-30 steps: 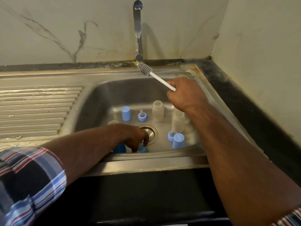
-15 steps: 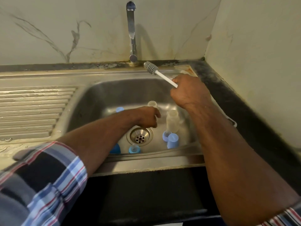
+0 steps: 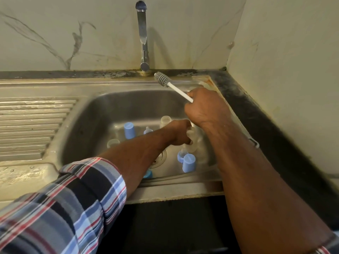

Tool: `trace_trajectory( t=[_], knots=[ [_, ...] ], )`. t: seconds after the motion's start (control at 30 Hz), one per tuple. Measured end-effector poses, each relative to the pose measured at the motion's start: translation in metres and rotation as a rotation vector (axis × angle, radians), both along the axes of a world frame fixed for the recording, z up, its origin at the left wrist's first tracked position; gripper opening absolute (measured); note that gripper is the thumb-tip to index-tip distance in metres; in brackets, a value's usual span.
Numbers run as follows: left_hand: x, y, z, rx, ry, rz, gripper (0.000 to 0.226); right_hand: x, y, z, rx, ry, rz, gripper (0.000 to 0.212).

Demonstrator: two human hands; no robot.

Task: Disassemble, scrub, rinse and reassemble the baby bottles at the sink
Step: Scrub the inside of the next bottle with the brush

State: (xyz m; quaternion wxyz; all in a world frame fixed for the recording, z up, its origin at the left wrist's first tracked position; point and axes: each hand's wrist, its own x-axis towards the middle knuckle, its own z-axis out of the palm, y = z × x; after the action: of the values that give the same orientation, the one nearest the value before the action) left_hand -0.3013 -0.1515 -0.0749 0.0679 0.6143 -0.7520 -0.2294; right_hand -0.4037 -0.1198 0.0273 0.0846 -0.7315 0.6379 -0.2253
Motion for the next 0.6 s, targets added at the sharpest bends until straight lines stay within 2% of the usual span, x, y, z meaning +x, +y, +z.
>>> trace_trajectory(
  t=[0.1, 0.2, 0.27, 0.33, 0.43, 0.53, 0.6],
  knots=[
    [0.008, 0.01, 0.021, -0.009, 0.14, 0.021, 0.054, -0.001, 0.004, 0.005, -0.058, -0.026, 0.005, 0.029],
    [0.025, 0.024, 0.051, 0.11, 0.382, 0.127, 0.051, -0.002, 0.009, 0.012, -0.11, -0.027, 0.007, 0.032],
    [0.045, 0.033, 0.067, 0.12, 0.509, 0.23, 0.044, -0.002, 0.011, 0.013, -0.143, -0.032, 0.015, 0.033],
    [0.073, 0.045, 0.079, 0.104, 0.717, 0.377, 0.041, -0.001, 0.013, 0.014, -0.151, -0.044, 0.035, 0.031],
    [0.114, 0.065, 0.087, 0.103, 1.095, 0.551, 0.048, 0.002, 0.013, 0.01, -0.141, -0.065, 0.098, 0.027],
    [0.152, 0.085, 0.086, 0.04, 1.384, 0.586, 0.046, 0.008, 0.014, 0.01, -0.137, -0.088, 0.165, 0.022],
    [0.17, 0.09, 0.081, 0.006, 1.524, 0.589, 0.049, 0.012, 0.017, 0.009, -0.12, -0.107, 0.197, 0.033]
  ],
)
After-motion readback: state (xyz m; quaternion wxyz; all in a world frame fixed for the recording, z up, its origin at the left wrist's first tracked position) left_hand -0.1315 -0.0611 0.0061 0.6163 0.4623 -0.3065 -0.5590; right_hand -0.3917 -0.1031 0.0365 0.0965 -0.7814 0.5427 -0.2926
